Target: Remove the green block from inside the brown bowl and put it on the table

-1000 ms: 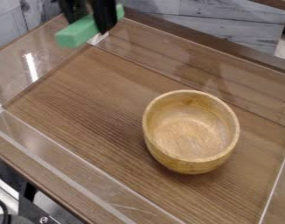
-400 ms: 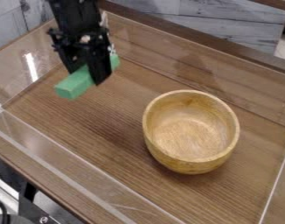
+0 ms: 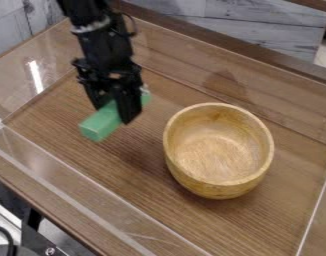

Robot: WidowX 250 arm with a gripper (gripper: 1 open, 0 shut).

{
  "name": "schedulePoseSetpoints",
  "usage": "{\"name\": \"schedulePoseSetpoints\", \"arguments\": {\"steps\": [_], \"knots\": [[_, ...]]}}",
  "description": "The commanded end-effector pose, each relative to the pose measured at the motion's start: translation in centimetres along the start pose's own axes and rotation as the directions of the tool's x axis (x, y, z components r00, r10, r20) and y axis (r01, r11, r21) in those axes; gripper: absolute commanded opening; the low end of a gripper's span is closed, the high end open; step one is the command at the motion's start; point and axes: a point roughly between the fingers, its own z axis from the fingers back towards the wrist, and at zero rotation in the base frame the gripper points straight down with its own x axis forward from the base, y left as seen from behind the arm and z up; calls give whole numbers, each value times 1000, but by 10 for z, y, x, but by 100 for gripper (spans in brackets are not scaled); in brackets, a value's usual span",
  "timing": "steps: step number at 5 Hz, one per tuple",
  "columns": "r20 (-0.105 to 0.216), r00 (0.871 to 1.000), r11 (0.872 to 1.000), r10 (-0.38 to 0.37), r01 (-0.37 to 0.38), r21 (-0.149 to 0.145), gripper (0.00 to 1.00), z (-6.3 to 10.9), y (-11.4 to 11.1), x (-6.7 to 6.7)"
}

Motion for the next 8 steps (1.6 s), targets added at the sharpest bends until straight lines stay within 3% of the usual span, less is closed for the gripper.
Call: {"name": "schedulePoseSetpoints", "arguments": {"steps": [1, 8], "knots": [[31, 999, 999, -33, 32, 32, 0, -2, -6, 5], [47, 998, 999, -34, 33, 17, 0, -6, 17, 14]]}}
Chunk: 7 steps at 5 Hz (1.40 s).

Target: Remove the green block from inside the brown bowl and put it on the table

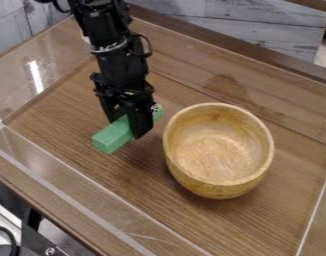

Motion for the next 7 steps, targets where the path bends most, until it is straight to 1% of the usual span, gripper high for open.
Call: {"name": "schedulePoseSetpoints", "arguments": {"steps": [1, 7], "knots": [[52, 999, 1000, -6, 5, 20, 0, 13, 5, 10], [60, 998, 1000, 2, -2, 0, 0, 13, 16, 14]]}}
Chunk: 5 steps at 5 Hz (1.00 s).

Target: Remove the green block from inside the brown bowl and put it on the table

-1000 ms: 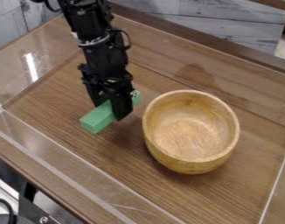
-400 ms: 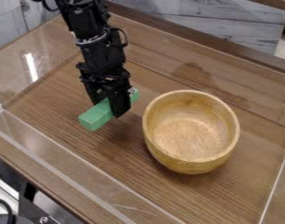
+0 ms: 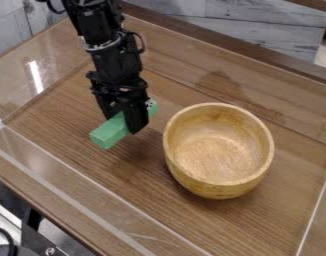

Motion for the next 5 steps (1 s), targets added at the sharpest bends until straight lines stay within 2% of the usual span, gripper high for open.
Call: {"name": "schedulePoseSetpoints", "arguments": {"steps": [1, 5], "knots": [[49, 999, 1000, -3, 2, 20, 0, 14, 4, 9], [55, 998, 1000, 1, -1, 6, 0, 14, 9, 11]]}}
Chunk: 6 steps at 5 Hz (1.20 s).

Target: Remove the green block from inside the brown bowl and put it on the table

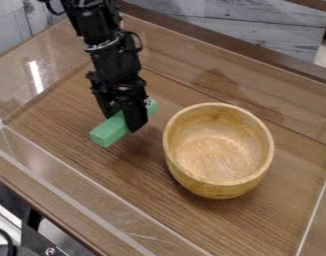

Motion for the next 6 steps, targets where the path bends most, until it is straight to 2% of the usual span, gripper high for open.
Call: {"name": "schedulePoseSetpoints", "arguments": {"steps": [1, 6], "knots": [[55, 998, 1000, -6, 5, 23, 0, 15, 4, 10], [34, 999, 1000, 16, -16, 7, 0, 14, 12, 14]]}}
